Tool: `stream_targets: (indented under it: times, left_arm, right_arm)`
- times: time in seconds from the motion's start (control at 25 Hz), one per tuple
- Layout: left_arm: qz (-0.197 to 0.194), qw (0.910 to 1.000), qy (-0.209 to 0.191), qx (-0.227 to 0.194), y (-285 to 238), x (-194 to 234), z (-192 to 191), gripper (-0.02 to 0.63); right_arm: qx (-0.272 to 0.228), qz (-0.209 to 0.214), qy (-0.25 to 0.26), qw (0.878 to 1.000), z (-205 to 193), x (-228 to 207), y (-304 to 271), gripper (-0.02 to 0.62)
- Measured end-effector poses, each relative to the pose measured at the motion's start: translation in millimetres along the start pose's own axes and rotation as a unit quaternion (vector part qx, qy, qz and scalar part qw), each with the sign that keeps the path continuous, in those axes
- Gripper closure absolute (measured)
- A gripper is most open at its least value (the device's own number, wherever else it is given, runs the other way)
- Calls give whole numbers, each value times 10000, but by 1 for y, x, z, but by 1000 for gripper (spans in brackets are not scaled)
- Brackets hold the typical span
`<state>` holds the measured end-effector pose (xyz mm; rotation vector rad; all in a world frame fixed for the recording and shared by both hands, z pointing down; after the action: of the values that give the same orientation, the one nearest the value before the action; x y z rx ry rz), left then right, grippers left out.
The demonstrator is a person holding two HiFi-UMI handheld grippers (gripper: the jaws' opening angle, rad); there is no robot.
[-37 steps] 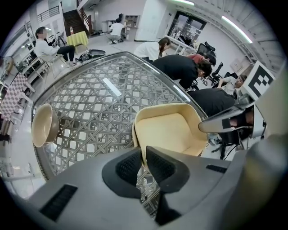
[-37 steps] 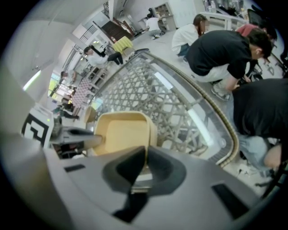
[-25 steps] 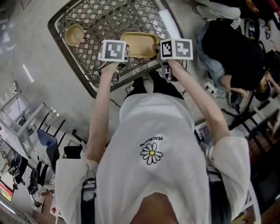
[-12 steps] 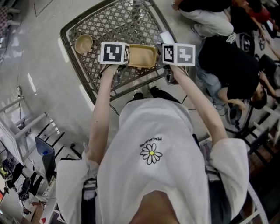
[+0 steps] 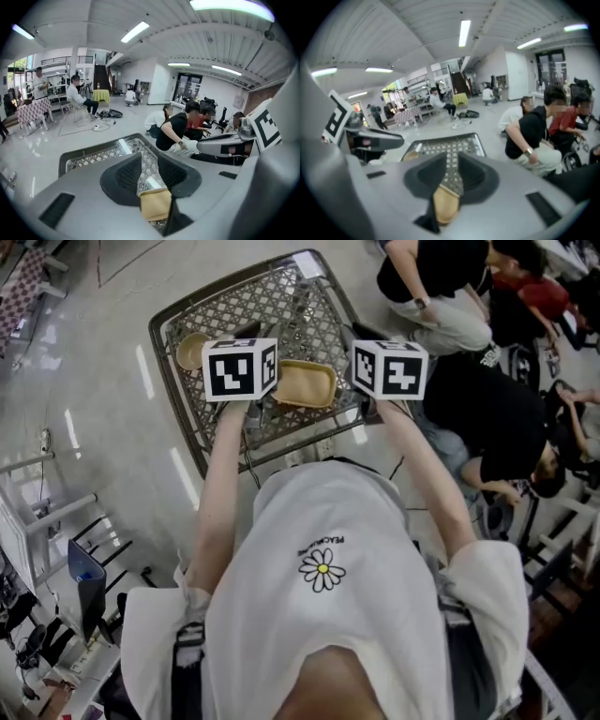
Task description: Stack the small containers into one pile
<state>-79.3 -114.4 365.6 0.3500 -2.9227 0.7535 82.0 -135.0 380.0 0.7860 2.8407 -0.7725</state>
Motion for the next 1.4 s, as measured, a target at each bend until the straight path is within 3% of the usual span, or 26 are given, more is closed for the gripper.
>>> stream_targets:
  times: [0.16, 0.36, 0.72, 0.88, 1.08, 1.2, 1.4]
  left_arm:
    - [98, 9970, 58, -767, 23, -2, 36, 498]
    - [184, 9858, -28, -1672, 54, -9, 70, 523]
    - [380, 9475, -451, -3142, 106, -17, 101, 561]
    - [388, 9316, -679, -3551, 119, -23, 97, 563]
    - [668, 9142, -788, -3918, 137, -24, 90, 568]
    - [767, 9106, -686, -4004, 143, -23, 82, 571]
    - [838, 9137, -728, -3910, 140, -25, 70, 575]
  right_arm:
    - [-556, 74, 429, 9975, 38, 14, 10, 505]
    - [-1171, 255, 845, 9892, 71, 35, 28, 506]
    - [-2312, 654, 1231, 9629, 94, 73, 50, 540]
    - [-2661, 767, 1476, 9495, 94, 86, 57, 543]
    - [-2979, 820, 1537, 9386, 90, 97, 65, 549]
    - [-2997, 907, 1587, 9364, 80, 102, 68, 552]
    - [-2980, 966, 1671, 9349, 72, 106, 71, 561]
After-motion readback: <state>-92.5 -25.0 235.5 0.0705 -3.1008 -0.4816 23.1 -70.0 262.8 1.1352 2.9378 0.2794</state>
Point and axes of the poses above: the fingertips, and each gripper's own axes: y backward along the fingers, x to its left, z out of its top, the point moved 2 cm from there along y, backward along the fingers, and after that the axes turned 12 degrees about -x, right-handed, at the moved point
